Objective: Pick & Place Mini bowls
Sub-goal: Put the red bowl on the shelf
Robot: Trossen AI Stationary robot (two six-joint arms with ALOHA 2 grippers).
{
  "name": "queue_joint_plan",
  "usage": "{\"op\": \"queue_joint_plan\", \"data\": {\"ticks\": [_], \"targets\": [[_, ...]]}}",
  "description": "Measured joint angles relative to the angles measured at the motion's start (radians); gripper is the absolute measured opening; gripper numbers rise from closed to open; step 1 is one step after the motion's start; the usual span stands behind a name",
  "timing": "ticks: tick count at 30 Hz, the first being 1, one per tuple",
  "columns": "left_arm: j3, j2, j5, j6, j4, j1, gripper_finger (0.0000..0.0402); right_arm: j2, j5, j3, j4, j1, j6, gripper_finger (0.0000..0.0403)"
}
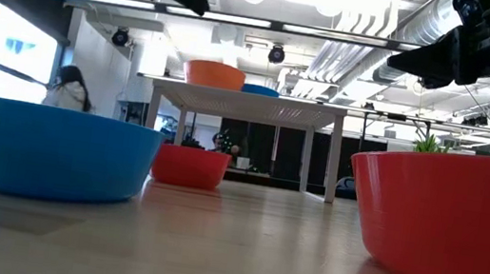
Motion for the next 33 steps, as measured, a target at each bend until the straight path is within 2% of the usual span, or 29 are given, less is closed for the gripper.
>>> {"op": "queue_joint_plan", "data": {"ticks": [3, 7, 12, 21, 33], "targets": [[-0.103, -0.038, -0.011, 0.006, 0.113, -0.061, 0.0082, 0.000, 0.000, 0.000, 0.000, 0.000, 0.003, 0.0000], [-0.225, -0.070, -0.010, 0.006, 0.231, -0.109, 0.0053, 0.000, 0.000, 0.000, 0.000, 0.000, 0.003, 0.0000], [-0.296, -0.080, 0.012, 0.016, 0.329, -0.137, 0.0005, 0.000, 0.000, 0.000, 0.000, 0.000, 0.003, 0.0000], [-0.310, -0.082, 0.042, 0.066, 0.373, -0.150, 0.0002, 0.000, 0.000, 0.000, -0.003, 0.000, 0.003, 0.0000], [-0.548, -0.162, 0.035, 0.094, 0.664, -0.221, 0.0001, 0.000, 0.000, 0.000, -0.003, 0.000, 0.004, 0.0000]]}}
